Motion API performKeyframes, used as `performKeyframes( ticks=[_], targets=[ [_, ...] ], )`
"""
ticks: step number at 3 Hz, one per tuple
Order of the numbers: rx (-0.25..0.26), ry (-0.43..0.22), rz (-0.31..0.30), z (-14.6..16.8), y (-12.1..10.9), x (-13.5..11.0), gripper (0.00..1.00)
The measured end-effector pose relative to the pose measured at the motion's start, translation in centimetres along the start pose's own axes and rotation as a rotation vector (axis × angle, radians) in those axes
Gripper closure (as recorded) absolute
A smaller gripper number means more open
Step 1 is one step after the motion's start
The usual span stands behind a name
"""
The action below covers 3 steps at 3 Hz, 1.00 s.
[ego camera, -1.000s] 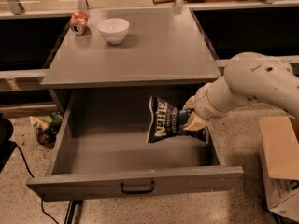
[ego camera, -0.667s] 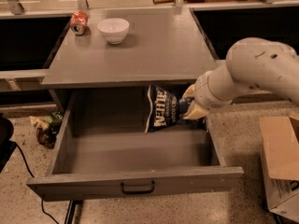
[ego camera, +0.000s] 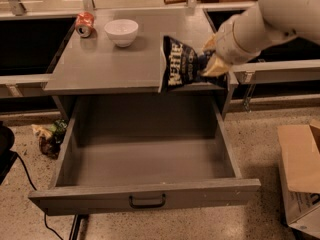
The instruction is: Pick blue chip bag from top drawer and place on counter
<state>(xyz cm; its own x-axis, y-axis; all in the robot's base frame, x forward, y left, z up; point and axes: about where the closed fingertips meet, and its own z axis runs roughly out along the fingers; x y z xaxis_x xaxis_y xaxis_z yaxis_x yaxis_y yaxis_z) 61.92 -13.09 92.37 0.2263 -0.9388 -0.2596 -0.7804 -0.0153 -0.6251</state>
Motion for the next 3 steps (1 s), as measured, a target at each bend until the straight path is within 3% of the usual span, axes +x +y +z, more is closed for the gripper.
performKeyframes(
  ticks=[1,2,3],
  targets=[
    [0.042,-0.008,-0.002,-1.3,-1.9,-0.5,1.00],
    [0.042,-0.008,-0.002,-1.3,-1.9,-0.5,1.00],
    [0.073,-0.006,0.008,-0.9,-3.3,-0.2,1.00]
  ],
)
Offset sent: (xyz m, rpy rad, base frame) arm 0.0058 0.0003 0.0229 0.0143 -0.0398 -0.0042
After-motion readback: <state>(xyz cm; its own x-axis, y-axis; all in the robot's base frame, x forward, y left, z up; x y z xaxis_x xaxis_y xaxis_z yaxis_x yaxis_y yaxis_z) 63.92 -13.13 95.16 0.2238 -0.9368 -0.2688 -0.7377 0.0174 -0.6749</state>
